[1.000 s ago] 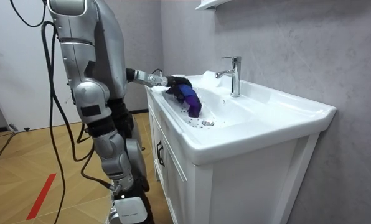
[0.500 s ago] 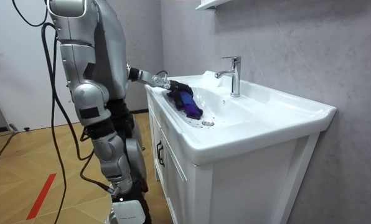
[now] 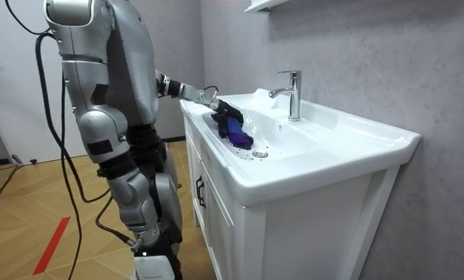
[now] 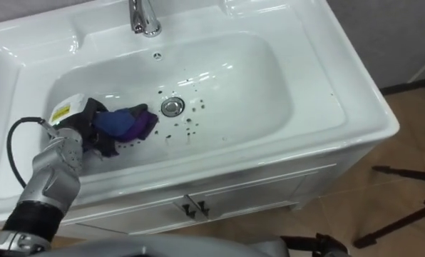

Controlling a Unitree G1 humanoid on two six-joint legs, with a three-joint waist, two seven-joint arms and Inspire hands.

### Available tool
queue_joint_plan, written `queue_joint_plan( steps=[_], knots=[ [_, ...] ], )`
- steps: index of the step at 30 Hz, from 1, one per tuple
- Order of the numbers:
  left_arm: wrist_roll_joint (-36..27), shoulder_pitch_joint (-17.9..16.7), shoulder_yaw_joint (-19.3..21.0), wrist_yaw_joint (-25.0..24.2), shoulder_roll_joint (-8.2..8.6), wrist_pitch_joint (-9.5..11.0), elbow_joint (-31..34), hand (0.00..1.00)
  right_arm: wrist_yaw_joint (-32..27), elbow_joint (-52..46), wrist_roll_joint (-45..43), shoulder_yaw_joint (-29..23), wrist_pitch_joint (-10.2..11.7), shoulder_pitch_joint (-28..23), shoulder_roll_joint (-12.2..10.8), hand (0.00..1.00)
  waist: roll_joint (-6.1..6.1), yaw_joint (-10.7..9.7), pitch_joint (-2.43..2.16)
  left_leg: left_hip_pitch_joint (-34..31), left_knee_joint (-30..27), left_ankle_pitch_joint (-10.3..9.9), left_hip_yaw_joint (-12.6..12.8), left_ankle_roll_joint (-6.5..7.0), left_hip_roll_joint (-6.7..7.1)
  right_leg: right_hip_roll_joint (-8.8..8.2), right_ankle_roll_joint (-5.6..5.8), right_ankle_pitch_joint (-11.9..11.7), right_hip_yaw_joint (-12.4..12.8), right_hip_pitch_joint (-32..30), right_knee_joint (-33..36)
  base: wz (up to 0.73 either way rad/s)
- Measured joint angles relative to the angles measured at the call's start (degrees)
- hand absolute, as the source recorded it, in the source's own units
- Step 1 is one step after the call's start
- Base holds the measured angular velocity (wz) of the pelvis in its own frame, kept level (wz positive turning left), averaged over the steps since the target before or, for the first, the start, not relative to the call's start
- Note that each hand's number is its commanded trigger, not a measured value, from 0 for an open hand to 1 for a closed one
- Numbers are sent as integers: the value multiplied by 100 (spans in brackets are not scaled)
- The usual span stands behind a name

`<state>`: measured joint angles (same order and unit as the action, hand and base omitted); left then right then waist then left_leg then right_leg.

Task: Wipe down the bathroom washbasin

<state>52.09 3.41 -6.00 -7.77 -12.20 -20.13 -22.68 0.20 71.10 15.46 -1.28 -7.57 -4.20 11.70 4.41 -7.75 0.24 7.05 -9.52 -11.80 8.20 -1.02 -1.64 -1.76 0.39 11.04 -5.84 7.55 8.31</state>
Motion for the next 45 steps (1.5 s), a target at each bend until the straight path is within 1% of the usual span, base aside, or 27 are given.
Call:
queue_joint_plan(
  steps=[2,4,9,11,13,14,17,18,20,23,24,25,26,27,28,29,31,33,35,37,41,45],
  knots=[
    [-12,38,3,-69,2,0,-71,100,-27,14,0,-9,0,1,9,0,19,6,7,39,7,1,36,-1,-4,7,-1,0,34,33,-27,-6],
    [-74,110,24,-162,-1,1,-192,100,-41,24,0,-14,0,16,10,0,33,-1,1,74,5,0,55,-1,-5,13,-3,1,105,73,-56,-7],
    [-107,208,20,-244,-5,17,-289,100,-46,24,0,-65,2,19,-2,0,24,-41,0,74,13,0,55,-1,-4,11,-3,1,105,71,-52,0],
    [-280,286,15,-275,-27,16,-367,100,-58,18,-1,-47,0,18,-6,0,13,-45,3,72,12,0,54,-1,-3,8,-2,2,96,68,-52,0],
    [-453,506,-2,-421,-30,7,-567,100,-87,14,0,-35,-3,23,-32,0,-22,-49,1,71,12,0,57,-1,-3,5,-2,2,79,71,-47,4],
    [-484,544,-6,-457,-32,0,-588,100,-90,9,3,-7,-2,24,-42,0,-35,-48,2,71,12,0,62,-1,-4,5,-1,2,79,69,-47,0],
    [-652,579,-91,-657,-6,-57,-457,100,-88,7,18,2,-3,30,-117,0,-137,-57,3,61,12,0,62,-1,1,-2,2,4,80,60,-54,0],
    [-711,580,-158,-798,0,-89,-348,100,-79,7,40,7,-3,29,-149,0,-185,-65,1,61,12,0,62,-1,3,-5,2,4,86,59,-56,0],
    [-844,583,-296,-918,-6,-118,-245,100,-69,7,66,26,-2,52,-177,0,-223,-103,0,57,12,0,57,0,12,-14,8,0,90,61,-57,0],
    [-1175,681,-561,-1096,-24,-154,-185,100,-72,20,64,115,5,111,-168,0,-200,-190,-2,17,13,0,71,0,27,-30,23,-8,101,31,-66,0],
    [-1332,764,-662,-1199,-25,-174,-183,100,-71,26,73,147,4,132,-160,0,-187,-244,-7,-36,9,0,71,0,28,-31,24,-9,83,3,-64,11],
    [-1462,835,-745,-1307,-43,-207,-144,100,-65,56,61,166,7,202,-163,0,-147,-344,-17,-86,6,0,69,0,25,-29,24,-9,62,-19,-57,10],
    [-1523,864,-790,-1355,-52,-221,-114,100,-61,69,46,168,7,237,-166,0,-131,-387,-9,-94,6,0,69,0,23,-26,24,-10,60,-25,-55,6],
    [-1569,868,-855,-1482,-50,-243,-1,100,-34,105,42,169,8,282,-167,0,-145,-484,14,-107,6,0,69,0,20,-23,24,-11,58,-32,-52,0],
    [-1573,869,-965,-1593,-35,-261,136,100,-7,179,54,172,13,322,-170,0,-121,-571,4,-138,3,0,69,0,17,-22,23,-11,50,-40,-50,4],
    [-1578,869,-1020,-1648,-17,-260,204,100,-5,200,69,170,12,346,-172,0,-116,-622,5,-136,3,0,69,0,16,-24,23,-11,32,-46,-50,5],
    [-1669,890,-1128,-1805,86,-258,359,100,-7,244,106,171,17,427,-192,0,-107,-751,35,-135,3,0,73,0,10,-24,22,-12,25,-53,-49,0],
    [-1718,946,-1187,-1890,122,-258,374,100,-8,246,134,171,29,424,-200,0,-112,-794,40,-129,4,0,102,0,1,-17,21,-12,38,-57,-49,-5],
    [-1776,988,-1258,-1974,116,-262,426,100,-9,272,259,175,44,419,-195,0,-112,-803,50,-125,4,0,107,0,-3,-13,19,-13,58,-58,-49,-2],
    [-1785,1011,-1358,-2028,112,-261,535,100,-27,273,362,184,48,421,-193,0,-101,-812,76,-137,4,0,106,0,-1,-15,19,-13,65,-72,-49,0],
    [-1770,1057,-1445,-2061,110,-261,561,100,-32,272,363,217,53,422,-194,0,-103,-820,82,-145,5,0,99,0,1,-17,20,-13,62,-78,-49,0],
    [-1777,1058,-1458,-2062,121,-261,574,100,-32,268,445,232,52,422,-194,0,-94,-843,77,-148,5,0,91,0,4,-20,20,-13,61,-76,-48,0]
  ],
)
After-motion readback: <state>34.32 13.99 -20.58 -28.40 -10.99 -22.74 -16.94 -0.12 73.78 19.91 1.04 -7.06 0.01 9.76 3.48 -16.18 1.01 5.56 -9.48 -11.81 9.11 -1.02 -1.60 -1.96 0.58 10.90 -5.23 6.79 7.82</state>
